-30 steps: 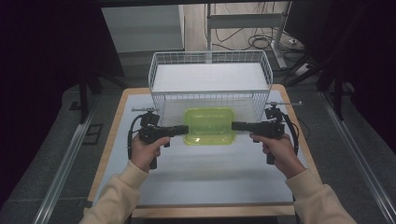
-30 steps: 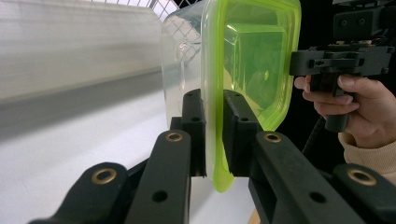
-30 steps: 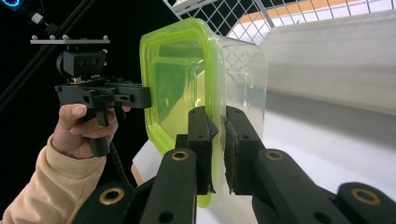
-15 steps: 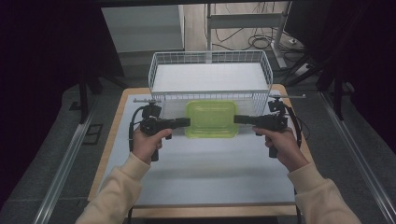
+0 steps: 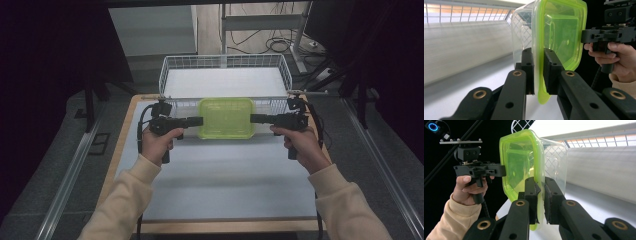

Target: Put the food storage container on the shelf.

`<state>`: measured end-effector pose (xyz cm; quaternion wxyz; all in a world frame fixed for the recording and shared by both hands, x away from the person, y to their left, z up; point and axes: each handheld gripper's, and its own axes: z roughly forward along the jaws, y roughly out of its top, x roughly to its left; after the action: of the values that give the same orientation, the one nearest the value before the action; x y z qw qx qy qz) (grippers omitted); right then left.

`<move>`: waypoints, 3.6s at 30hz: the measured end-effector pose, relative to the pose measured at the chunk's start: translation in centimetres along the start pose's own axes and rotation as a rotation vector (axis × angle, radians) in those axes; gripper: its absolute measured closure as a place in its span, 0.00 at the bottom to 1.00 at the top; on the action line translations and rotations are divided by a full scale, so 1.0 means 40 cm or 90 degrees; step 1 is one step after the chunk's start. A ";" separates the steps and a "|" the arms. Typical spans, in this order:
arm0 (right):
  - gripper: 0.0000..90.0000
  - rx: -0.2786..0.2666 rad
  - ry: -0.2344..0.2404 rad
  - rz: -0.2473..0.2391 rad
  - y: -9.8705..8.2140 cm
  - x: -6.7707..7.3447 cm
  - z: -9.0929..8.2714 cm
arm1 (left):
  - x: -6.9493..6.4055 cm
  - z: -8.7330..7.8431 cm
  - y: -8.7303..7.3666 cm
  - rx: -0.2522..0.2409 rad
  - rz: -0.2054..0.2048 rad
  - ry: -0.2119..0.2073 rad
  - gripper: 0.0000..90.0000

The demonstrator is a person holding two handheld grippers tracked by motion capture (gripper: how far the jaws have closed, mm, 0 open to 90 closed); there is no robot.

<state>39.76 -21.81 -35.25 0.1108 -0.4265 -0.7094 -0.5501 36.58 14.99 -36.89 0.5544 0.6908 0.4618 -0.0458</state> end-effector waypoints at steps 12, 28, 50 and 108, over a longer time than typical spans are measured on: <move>0.91 -0.004 -0.009 0.009 0.072 -0.006 0.014 | 0.021 0.009 0.071 -0.001 -0.016 0.007 0.90; 0.91 -0.011 -0.017 0.015 0.131 -0.020 0.024 | 0.031 0.023 0.139 0.004 -0.014 0.017 0.90; 0.91 -0.027 -0.025 0.031 0.242 -0.054 0.038 | 0.069 0.056 0.260 0.012 -0.021 0.017 0.89; 0.37 -0.084 -0.126 -0.120 0.158 -0.021 0.033 | 0.021 -0.012 0.160 -0.068 0.060 0.059 0.35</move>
<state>45.27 -20.88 -31.92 -0.0400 -0.4164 -0.7159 -0.5590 41.24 16.14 -32.57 0.5702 0.6826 0.4556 0.0375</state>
